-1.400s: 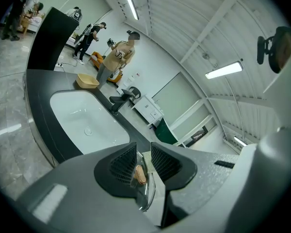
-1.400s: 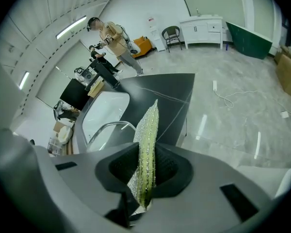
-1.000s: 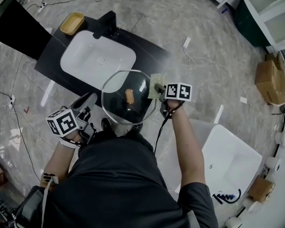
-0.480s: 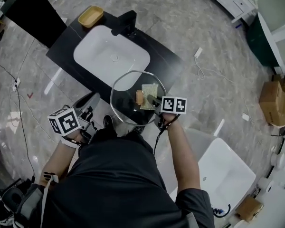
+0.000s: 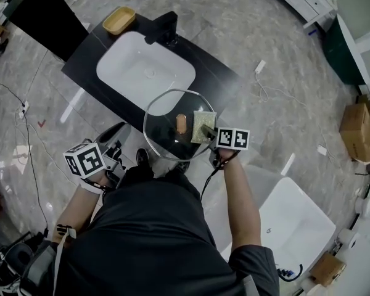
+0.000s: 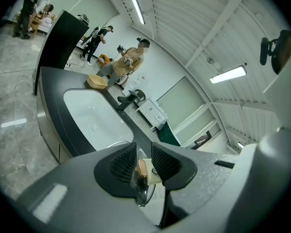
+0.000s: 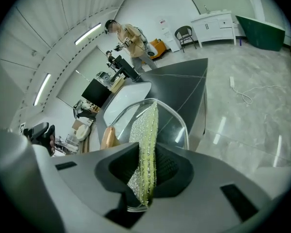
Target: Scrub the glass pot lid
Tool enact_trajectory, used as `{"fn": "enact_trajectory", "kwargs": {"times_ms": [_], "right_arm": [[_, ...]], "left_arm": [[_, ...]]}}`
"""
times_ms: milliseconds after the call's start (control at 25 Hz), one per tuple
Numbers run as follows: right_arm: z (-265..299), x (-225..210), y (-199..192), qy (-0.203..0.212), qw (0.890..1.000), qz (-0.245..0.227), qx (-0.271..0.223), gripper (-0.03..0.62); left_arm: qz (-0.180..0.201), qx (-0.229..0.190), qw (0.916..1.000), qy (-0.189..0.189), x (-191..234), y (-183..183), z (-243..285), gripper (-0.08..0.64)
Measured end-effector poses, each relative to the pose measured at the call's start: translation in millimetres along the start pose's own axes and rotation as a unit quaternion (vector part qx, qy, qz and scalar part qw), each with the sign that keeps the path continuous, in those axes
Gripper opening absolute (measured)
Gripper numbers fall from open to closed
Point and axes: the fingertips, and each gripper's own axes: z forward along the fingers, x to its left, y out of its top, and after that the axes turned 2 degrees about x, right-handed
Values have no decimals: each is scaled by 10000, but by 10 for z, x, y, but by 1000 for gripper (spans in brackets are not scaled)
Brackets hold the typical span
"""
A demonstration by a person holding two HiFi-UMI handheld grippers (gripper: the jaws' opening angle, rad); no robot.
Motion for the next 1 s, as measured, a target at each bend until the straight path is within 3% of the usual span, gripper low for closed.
{"fn": "enact_trajectory", "kwargs": {"times_ms": [360, 640, 800, 1000], "right_arm": [[-329, -465, -184, -347, 9977, 472, -331, 71], [-587, -627, -161, -779, 9912, 738, -779, 69], [-661, -261, -299, -404, 9919, 722, -966, 69], [-423, 346, -705, 139, 9953, 687, -674, 66]], "left_arm": [[238, 325, 9987, -316, -332, -122, 251, 96], [301, 491, 9977, -354, -328, -134, 266, 95], [294, 620, 9968, -421, -329, -154, 324, 95], [210, 830, 9949, -526, -293, -231, 429, 95]]}}
